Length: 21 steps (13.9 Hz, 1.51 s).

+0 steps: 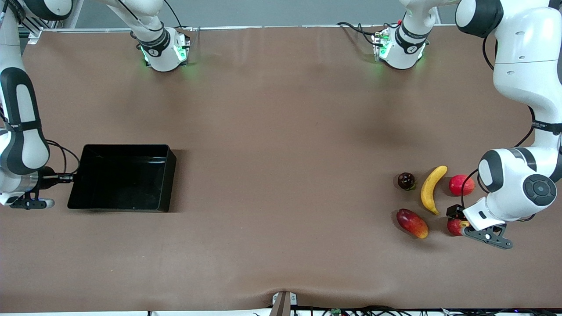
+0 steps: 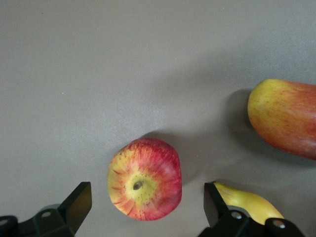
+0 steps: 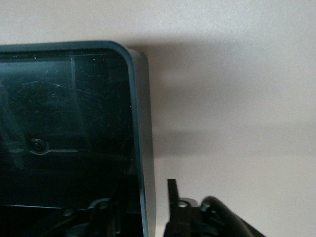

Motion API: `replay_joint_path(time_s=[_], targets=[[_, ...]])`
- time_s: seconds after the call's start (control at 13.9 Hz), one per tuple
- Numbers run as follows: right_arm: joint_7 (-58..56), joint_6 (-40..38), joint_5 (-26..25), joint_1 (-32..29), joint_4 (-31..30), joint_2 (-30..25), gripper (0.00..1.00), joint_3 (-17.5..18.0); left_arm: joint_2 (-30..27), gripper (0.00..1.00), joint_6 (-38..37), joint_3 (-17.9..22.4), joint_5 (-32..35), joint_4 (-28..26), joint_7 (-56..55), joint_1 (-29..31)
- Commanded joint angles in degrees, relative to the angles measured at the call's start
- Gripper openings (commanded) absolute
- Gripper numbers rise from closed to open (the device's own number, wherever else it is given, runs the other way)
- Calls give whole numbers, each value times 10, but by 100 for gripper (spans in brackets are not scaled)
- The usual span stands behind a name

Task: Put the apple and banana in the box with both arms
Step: 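Grasp the red apple with the left gripper while the right gripper grips the box, then drag the box with the right gripper while the left gripper lifts the apple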

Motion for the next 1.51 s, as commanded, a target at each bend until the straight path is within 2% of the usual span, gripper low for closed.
replay_joint_path(time_s=[0.0,0.29,0.5,0.65,0.72,0.86,1.01,1.15,1.44], targets=[[-6,-3,-4,-9,-6,-6,0,10,22,100,27,0,6,12,0,3],[-8,-66,12,-4,19,-10,0,15,38,100,63,0,5,13,-25,5],[-12,-149,60,-1,65,-11,0,16,35,48,63,1,8,12,-21,6],[-8,-176,64,4,83,-17,0,39,31,10,63,1,8,12,-20,6],[-7,-183,66,3,86,-23,0,53,27,0,63,1,10,12,-18,11],[1,-187,89,4,91,-26,0,82,5,0,50,1,11,8,-10,10],[37,-181,110,23,91,-26,0,104,-27,0,7,-1,8,8,-11,10],[94,-177,133,66,90,-25,0,106,-73,0,-42,-5,5,-3,-21,4],[215,-140,153,164,87,-24,0,105,-158,0,-157,-52,4,-37,-109,6]])
